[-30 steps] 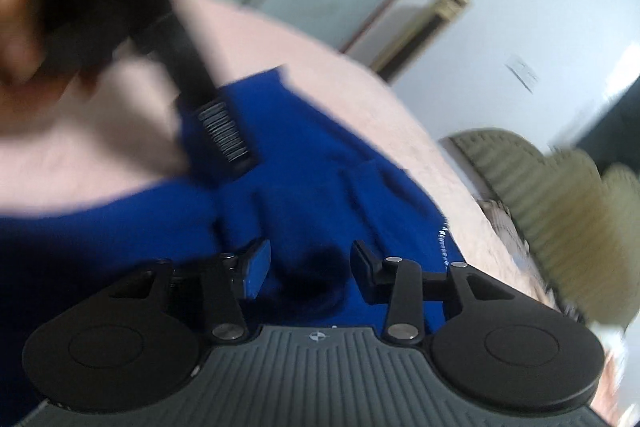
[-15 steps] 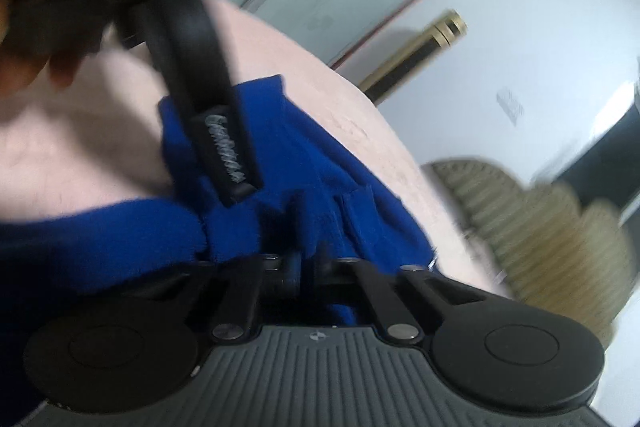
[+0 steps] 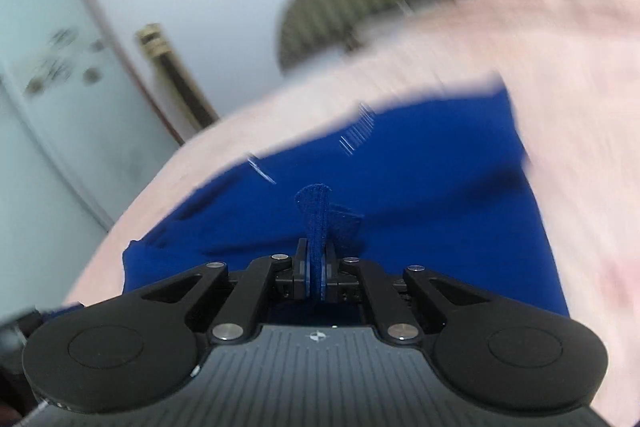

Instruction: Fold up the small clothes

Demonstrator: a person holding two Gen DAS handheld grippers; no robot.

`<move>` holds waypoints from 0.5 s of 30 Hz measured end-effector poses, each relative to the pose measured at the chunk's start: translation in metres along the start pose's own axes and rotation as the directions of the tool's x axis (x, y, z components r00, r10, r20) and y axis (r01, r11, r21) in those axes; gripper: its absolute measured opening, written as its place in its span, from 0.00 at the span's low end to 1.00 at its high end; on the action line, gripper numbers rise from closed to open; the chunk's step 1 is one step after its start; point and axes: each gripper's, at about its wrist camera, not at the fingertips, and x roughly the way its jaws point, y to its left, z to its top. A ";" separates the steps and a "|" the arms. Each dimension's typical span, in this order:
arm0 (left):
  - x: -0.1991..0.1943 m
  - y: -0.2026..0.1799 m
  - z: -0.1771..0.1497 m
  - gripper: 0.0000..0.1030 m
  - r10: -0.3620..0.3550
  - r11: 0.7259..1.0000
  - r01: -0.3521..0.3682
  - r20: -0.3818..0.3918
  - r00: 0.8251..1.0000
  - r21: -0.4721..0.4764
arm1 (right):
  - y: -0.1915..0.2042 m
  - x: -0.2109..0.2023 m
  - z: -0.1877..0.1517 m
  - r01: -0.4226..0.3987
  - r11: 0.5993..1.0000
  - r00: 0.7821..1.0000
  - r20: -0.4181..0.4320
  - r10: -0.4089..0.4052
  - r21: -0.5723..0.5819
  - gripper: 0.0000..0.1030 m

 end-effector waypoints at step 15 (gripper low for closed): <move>0.027 -0.058 0.016 0.85 0.075 0.977 -0.081 0.036 0.997 0.198 | -0.002 0.030 0.011 -0.151 0.960 0.982 -0.076 0.173 0.234 0.10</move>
